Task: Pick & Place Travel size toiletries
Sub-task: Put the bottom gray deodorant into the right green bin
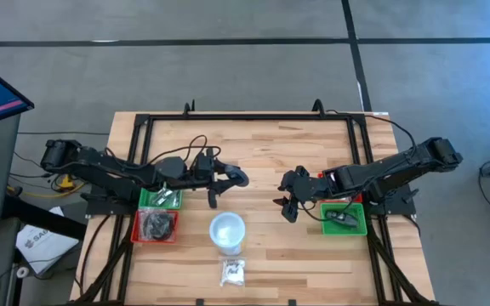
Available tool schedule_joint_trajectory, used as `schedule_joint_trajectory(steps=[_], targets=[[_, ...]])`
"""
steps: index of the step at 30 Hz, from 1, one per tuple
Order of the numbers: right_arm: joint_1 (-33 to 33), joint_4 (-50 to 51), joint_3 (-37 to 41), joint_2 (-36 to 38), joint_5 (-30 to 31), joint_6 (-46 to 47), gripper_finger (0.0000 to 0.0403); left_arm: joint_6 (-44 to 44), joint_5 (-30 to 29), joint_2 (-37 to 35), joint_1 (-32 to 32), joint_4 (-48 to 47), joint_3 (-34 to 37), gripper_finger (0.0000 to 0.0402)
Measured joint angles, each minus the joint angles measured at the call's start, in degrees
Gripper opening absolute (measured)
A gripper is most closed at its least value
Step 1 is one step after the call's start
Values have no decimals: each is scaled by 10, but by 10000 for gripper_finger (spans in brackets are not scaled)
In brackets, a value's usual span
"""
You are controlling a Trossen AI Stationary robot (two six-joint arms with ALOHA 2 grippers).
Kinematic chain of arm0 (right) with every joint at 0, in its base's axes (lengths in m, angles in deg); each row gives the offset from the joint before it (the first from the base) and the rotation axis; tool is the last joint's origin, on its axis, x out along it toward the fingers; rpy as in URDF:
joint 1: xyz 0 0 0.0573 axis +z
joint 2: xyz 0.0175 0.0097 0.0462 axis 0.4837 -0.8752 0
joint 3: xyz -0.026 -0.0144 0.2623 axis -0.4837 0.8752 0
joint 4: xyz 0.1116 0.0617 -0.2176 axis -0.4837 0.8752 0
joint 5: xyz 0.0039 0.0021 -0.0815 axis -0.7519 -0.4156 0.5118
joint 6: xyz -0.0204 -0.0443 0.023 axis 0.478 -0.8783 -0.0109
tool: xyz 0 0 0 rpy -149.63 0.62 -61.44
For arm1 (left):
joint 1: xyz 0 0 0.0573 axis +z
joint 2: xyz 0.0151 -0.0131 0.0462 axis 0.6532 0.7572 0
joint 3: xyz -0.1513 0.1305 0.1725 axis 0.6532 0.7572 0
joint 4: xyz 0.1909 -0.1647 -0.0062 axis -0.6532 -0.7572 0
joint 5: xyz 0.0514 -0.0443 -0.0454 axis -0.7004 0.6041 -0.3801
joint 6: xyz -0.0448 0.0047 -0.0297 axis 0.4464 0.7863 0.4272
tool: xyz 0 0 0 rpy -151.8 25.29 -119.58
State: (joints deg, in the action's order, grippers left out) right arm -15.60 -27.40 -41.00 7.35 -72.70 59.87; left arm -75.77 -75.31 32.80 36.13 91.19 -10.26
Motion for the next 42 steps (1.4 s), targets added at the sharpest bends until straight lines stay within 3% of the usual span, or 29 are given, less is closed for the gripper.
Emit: schedule_joint_trajectory(steps=[10, 23, 42], targets=[[-3, -61, 0, 0, 0, 0, 216, -13, 0, 0, -3, -3, -14, 170], [-11, -266, 0, 0, 1, -3, 216, -13, 2, 0, -7, -1, -14, 170], [-29, -312, 0, 0, 1, -31, 216, -17, 8, 1, -7, 2, -24, 170]])
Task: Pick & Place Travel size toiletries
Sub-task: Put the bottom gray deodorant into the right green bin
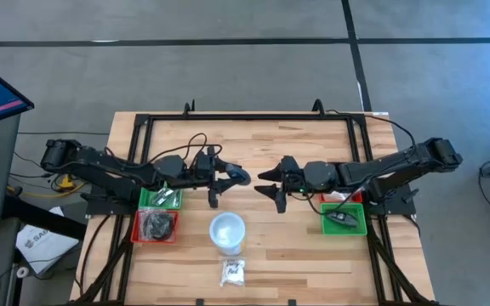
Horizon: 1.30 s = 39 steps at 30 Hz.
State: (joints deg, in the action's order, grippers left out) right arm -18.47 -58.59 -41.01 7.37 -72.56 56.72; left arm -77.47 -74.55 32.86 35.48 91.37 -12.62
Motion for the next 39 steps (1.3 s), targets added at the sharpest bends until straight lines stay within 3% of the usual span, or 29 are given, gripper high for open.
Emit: schedule_joint_trajectory(steps=[10, 16, 26, 29, 39], targets=[[8, -2, 0, 0, -4, -162, 226, 0, 10, 0, 0, 0, -8, 170], [-7, -20, 1, -13, -3, -188, 247, 2, 12, 6, 0, 10, -8, 170], [-8, -45, 0, -46, -21, -204, 250, -2, 38, 102, 5, 11, -86, 170], [-8, -43, 0, -58, -21, -209, 250, -3, 63, 106, 6, 11, -104, 171], [-12, -59, 0, -50, -21, -237, 250, -4, 64, 120, 6, -2, -108, 171]])
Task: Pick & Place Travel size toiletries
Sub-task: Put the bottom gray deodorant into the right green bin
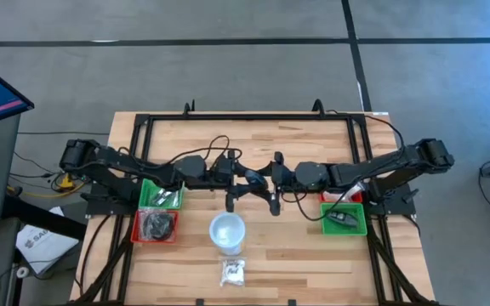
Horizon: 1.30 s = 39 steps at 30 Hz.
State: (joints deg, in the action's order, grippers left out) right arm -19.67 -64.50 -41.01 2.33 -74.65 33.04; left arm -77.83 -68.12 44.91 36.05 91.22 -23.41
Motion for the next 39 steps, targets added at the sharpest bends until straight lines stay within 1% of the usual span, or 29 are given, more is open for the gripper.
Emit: schedule_joint_trajectory(steps=[2, 4, 8, 18, 27, 32, 35, 39], targets=[[0, 1, 0, -2, 0, -1, 247, 0, 0, 1, 0, 8, -1, 171], [0, 1, 0, -5, 0, -1, 233, 0, 0, 1, 0, 5, -1, 171], [1, 3, 0, -6, 0, -3, 174, 0, -2, 0, 0, 8, -1, 171], [1, 3, 0, -6, 0, -3, 177, 1, -1, 0, 0, 7, -1, 171], [1, 3, 0, -5, 0, -1, 177, -14, -3, -1, 0, 5, -1, 194], [1, 10, 0, -2, 0, -1, 177, -15, -3, -2, 0, -5, -1, 193], [1, 21, 0, 11, 3, -1, 177, -16, -3, -17, 0, -23, 0, 191], [1, 63, 0, 49, 5, 0, 177, -19, -3, -57, 3, -98, 1, 192]])
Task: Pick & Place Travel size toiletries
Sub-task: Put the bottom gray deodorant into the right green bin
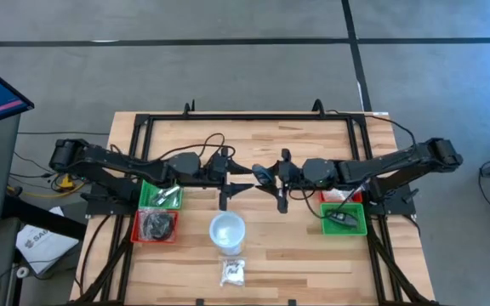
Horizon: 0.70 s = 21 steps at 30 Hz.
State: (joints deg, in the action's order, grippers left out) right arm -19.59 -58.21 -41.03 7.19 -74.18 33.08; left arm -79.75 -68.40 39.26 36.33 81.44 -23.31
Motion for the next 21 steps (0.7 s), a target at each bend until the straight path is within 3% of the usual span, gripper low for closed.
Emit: schedule_joint_trajectory(steps=[4, 10, 21], targets=[[0, 78, 0, 31, 2, 36, 177, -7, 0, -28, 0, -54, 0, 193], [19, 277, 0, 79, 2, 142, 177, -6, 0, -42, -1, -87, 0, 189], [137, 636, 0, 125, 0, 430, 176, -1, 1, -41, -5, -79, 0, 187]])
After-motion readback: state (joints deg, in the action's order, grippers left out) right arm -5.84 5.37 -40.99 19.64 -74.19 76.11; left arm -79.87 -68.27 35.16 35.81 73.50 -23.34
